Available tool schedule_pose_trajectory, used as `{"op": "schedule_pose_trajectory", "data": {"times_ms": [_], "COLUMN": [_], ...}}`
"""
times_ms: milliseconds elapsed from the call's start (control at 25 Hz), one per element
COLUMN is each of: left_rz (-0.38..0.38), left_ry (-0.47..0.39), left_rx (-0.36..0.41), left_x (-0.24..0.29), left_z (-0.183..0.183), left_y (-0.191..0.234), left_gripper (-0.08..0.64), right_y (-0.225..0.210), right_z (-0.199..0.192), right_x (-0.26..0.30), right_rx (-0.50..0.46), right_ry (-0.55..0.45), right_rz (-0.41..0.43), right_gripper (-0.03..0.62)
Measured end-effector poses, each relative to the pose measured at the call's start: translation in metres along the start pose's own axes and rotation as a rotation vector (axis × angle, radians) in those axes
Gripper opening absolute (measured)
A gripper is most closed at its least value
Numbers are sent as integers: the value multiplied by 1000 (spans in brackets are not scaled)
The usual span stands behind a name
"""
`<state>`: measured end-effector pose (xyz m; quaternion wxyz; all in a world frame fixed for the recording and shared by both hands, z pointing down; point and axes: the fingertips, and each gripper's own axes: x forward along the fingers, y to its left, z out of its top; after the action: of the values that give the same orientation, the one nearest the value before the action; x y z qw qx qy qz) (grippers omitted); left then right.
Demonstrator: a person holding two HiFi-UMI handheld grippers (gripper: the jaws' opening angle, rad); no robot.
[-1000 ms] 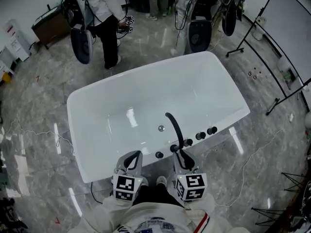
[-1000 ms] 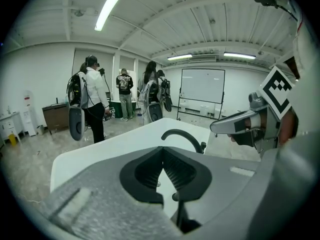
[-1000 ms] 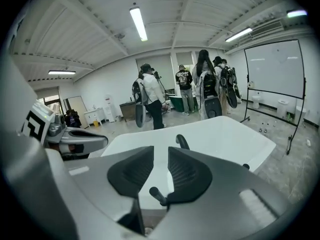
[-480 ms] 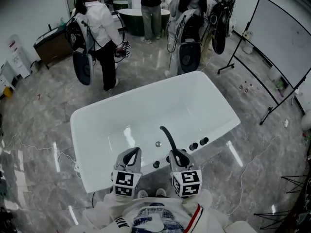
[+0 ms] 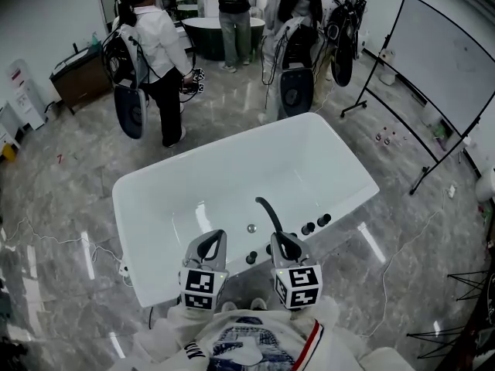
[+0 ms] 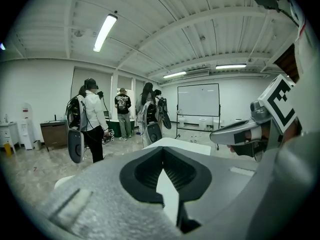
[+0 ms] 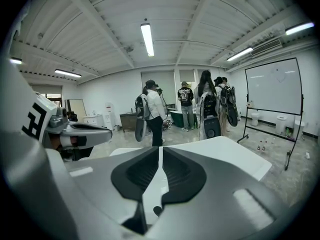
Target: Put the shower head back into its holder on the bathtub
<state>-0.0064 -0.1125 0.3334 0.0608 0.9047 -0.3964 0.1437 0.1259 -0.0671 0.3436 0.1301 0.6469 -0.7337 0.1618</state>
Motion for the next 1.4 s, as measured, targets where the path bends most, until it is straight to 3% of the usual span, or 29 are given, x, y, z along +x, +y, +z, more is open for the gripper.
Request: {"op": "schedule_pose_trajectory", "data": {"times_ms": [400, 800, 1400], "left_rz": [-38, -41, -30], "left_ry": [7, -20, 6], "left_rx": [-24, -24, -7], "left_x": [-21, -45, -101], "left_z": [-17, -15, -27], "left_y": [10, 12, -58], "left_gripper": [6, 6, 6], "right_y": [15, 40, 40], "right_z": [-6, -15, -41], "right_x": [-10, -27, -106], "right_rx": [23, -26, 6], "right_ry": [-2, 15, -30], "right_rz": [-79, -73, -28], "right_gripper": [6, 6, 6]}}
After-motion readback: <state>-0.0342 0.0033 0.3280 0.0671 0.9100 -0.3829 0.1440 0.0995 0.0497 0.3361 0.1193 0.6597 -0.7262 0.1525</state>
